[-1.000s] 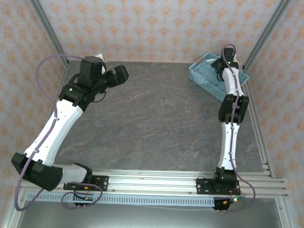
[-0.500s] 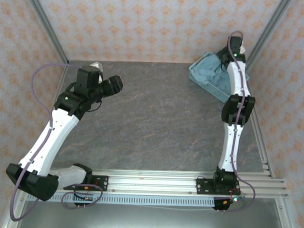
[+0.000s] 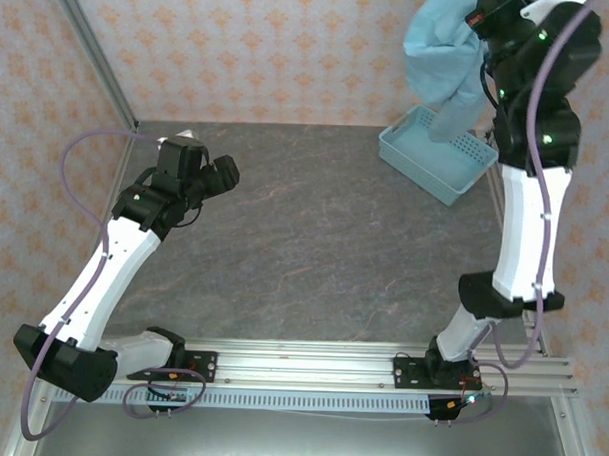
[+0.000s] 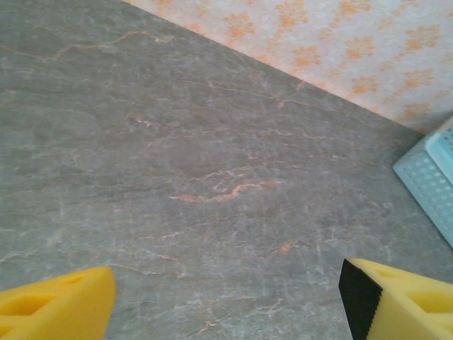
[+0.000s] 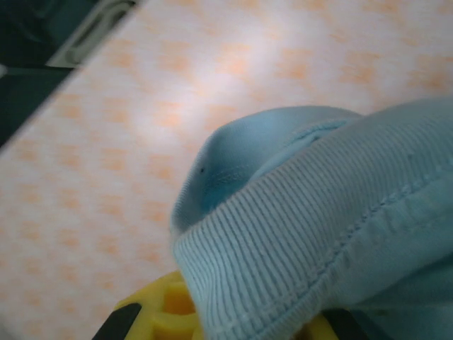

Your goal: Fold and stack the t-shirts

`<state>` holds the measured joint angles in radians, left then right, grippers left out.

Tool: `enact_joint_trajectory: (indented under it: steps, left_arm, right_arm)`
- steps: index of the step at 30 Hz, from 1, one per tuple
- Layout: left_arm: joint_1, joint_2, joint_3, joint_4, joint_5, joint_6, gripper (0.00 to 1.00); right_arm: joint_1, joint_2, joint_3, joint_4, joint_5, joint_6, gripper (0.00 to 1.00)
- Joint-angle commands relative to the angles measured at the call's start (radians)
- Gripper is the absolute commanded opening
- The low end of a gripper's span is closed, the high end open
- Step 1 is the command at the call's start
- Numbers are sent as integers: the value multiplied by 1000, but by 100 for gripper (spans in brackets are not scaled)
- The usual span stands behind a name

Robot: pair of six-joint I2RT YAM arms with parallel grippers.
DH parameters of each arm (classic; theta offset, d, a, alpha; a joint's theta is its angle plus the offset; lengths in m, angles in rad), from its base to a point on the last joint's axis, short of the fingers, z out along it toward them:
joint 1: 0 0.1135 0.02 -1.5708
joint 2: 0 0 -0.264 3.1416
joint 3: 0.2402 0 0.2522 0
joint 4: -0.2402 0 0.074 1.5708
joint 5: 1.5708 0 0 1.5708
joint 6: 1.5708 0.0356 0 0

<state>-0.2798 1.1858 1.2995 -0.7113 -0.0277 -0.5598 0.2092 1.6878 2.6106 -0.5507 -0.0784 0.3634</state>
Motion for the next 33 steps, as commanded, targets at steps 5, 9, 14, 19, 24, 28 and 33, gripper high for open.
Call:
enact_joint_trajectory:
  steps: [5, 9, 14, 19, 24, 28, 33]
  left_arm:
    - [-2, -17, 37, -109, -148, -6, 87]
    - [-1, -40, 28, -152, -167, -9, 89]
    - [-1, -95, -14, -198, -142, -25, 90]
    - [1, -129, -78, -244, -39, -4, 92]
    - [1, -117, -171, -251, 71, 12, 93]
    - [-1, -46, -214, -211, 142, 20, 93]
    - [-9, 94, -195, -153, 149, 55, 86]
  right_arm:
    - [271, -102, -385, -40, -94, -41, 0]
    - [479, -95, -722, 56, -63, 9, 0]
    - [614, 169, -713, -54, -164, 66, 52]
    - [618, 171, -814, -50, -145, 121, 69]
    - [532, -1, -1137, -16, -91, 252, 71]
    - [485, -126, -1390, -23, -81, 302, 71]
    - [480, -149, -1551, -15, -151, 326, 68]
